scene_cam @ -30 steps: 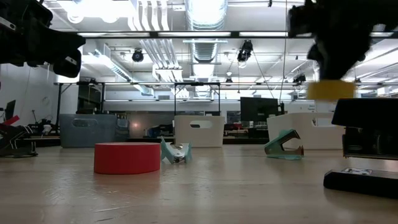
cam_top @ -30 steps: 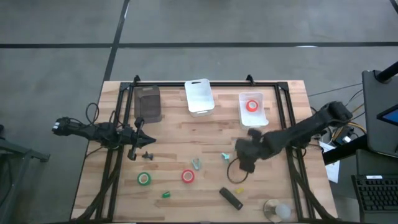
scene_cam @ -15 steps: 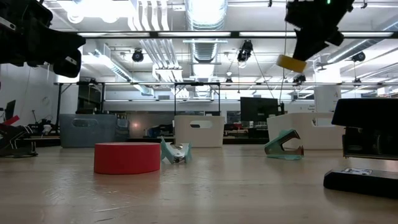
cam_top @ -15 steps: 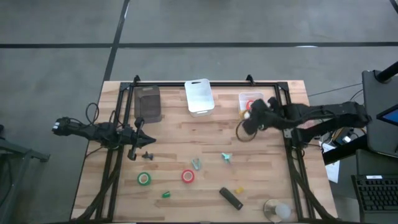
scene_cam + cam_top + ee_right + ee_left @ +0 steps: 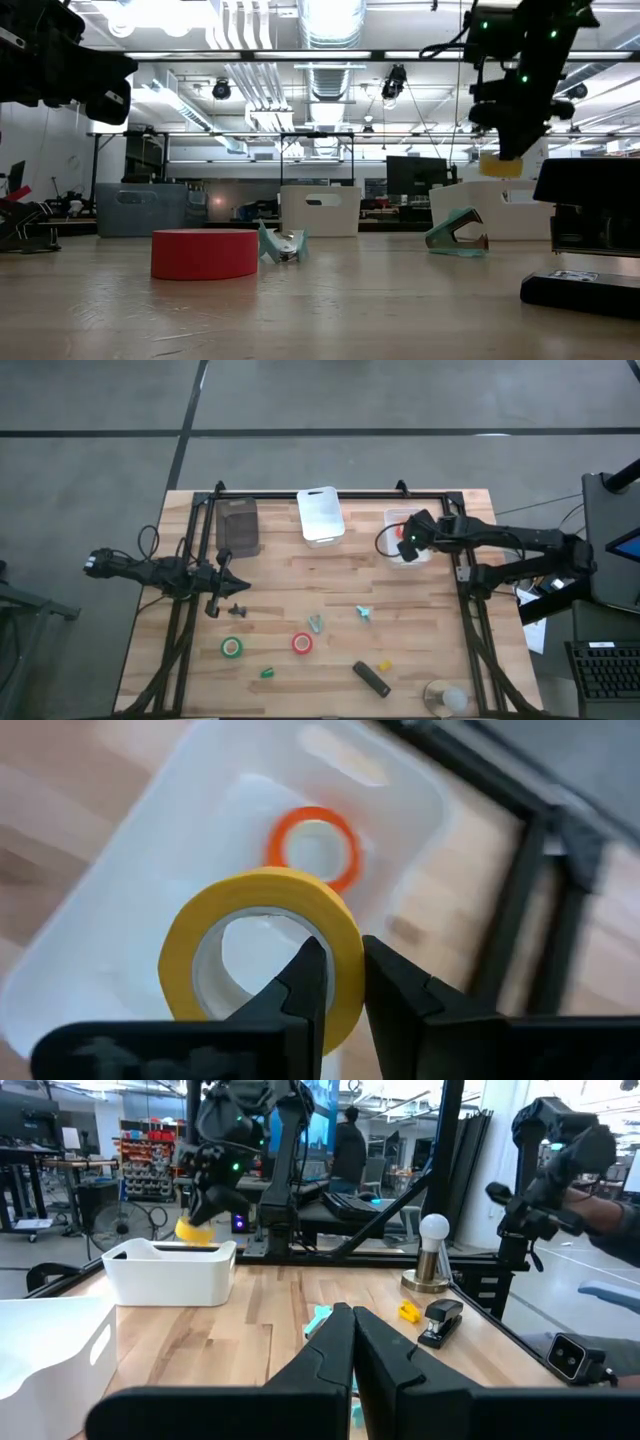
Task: Pick and place Stapler, Stapler remover, tape
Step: Put the yellow tape into the right white bin
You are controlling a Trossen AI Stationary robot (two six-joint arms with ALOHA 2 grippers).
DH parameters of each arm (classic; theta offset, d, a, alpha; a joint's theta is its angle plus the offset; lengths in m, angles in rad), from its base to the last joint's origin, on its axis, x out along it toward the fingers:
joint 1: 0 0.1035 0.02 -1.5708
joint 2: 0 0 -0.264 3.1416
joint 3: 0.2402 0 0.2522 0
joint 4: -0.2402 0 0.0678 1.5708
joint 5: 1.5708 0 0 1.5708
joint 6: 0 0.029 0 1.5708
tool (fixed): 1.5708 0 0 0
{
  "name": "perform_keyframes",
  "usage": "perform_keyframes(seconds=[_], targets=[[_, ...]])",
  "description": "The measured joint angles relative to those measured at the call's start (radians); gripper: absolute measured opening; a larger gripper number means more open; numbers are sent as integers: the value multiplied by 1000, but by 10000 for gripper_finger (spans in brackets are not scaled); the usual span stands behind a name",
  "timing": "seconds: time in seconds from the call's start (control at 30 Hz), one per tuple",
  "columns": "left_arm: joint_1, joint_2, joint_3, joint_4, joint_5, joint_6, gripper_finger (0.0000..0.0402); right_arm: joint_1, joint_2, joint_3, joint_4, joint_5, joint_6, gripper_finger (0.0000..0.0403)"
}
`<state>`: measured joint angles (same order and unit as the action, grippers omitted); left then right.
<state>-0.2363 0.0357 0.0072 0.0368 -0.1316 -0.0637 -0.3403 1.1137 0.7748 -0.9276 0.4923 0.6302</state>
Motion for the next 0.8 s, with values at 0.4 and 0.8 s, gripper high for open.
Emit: perform_keyframes(seconds=[0.4, 0.8], targets=[[0, 0, 0, 0, 0, 0, 10, -94, 2, -136, 150, -160, -50, 54], [0, 0, 0, 0, 0, 0, 10, -93, 2, -251, 297, -217, -12, 54]])
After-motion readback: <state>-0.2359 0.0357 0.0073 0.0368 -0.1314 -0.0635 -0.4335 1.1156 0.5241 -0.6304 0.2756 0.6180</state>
